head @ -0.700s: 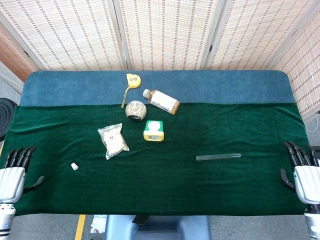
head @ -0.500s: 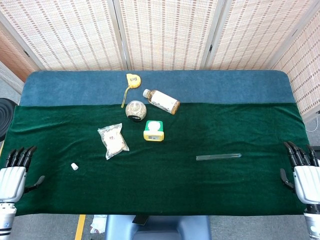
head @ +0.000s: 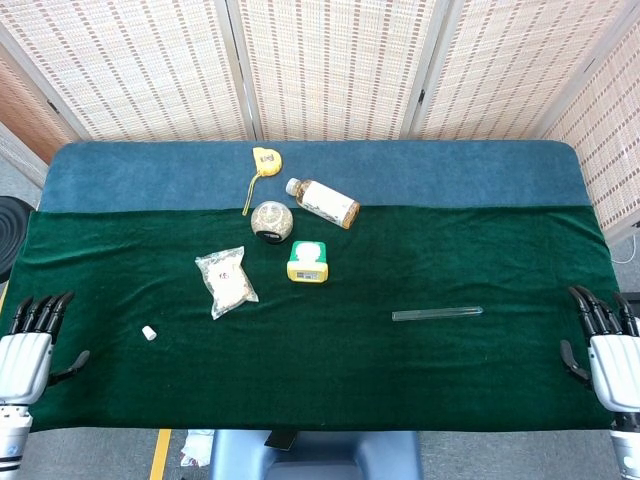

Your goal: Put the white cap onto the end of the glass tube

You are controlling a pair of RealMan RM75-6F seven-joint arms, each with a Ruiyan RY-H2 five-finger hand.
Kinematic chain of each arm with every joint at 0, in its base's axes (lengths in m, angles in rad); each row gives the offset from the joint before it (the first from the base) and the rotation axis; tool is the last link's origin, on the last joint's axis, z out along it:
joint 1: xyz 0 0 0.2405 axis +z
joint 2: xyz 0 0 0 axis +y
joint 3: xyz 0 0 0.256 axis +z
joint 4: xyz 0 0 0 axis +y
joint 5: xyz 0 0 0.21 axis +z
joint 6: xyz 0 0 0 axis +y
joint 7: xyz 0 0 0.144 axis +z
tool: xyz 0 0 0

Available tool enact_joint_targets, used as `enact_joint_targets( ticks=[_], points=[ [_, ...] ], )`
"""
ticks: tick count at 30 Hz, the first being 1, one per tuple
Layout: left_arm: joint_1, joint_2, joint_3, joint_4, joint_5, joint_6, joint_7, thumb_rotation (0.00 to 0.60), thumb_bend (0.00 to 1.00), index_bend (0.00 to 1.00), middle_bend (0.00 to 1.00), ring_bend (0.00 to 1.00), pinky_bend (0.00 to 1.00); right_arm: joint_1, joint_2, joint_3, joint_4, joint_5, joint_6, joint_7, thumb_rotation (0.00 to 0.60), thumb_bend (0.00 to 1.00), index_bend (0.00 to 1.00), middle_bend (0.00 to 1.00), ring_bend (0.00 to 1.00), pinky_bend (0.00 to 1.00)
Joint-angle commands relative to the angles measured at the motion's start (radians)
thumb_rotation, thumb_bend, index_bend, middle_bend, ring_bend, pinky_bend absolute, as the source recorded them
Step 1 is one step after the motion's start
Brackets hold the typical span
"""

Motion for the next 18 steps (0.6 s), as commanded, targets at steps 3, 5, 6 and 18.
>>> enact_joint_targets(
  ticks=[3, 5, 6, 18],
  points=[
    [-0.017, -0.002, -0.003, 0.01, 0.007, -0.018, -0.007, 0.6, 0.3, 0.11, 0.22, 0.18, 0.0, 0.001, 0.002, 0.0, -0.002, -0.004, -0.002, 0.005, 0.6, 0.52, 0.06, 0.13, 0.18, 0.0],
    [-0.035, -0.004, -0.009, 0.013, 0.01, -0.039, -0.023, 0.6, 0.3, 0.12, 0.22, 0.18, 0.0, 0.003, 0.001, 0.001, -0.001, -0.006, -0.003, 0.005, 0.6, 0.52, 0.06, 0.13, 0.18, 0.0],
    [-0.044, -0.006, -0.012, 0.015, 0.011, -0.05, -0.028, 0.6, 0.3, 0.12, 0.22, 0.18, 0.0, 0.005, 0.001, 0.002, -0.001, -0.007, -0.005, 0.005, 0.6, 0.52, 0.06, 0.13, 0.18, 0.0],
    [-0.184, -0.047, -0.035, 0.07, -0.025, -0.256, -0.024, 0.6, 0.25, 0.1, 0.18, 0.09, 0.0, 0.022, 0.006, 0.007, -0.006, -0.015, -0.023, 0.003, 0.6, 0.52, 0.06, 0.13, 0.17, 0.0]
  ],
)
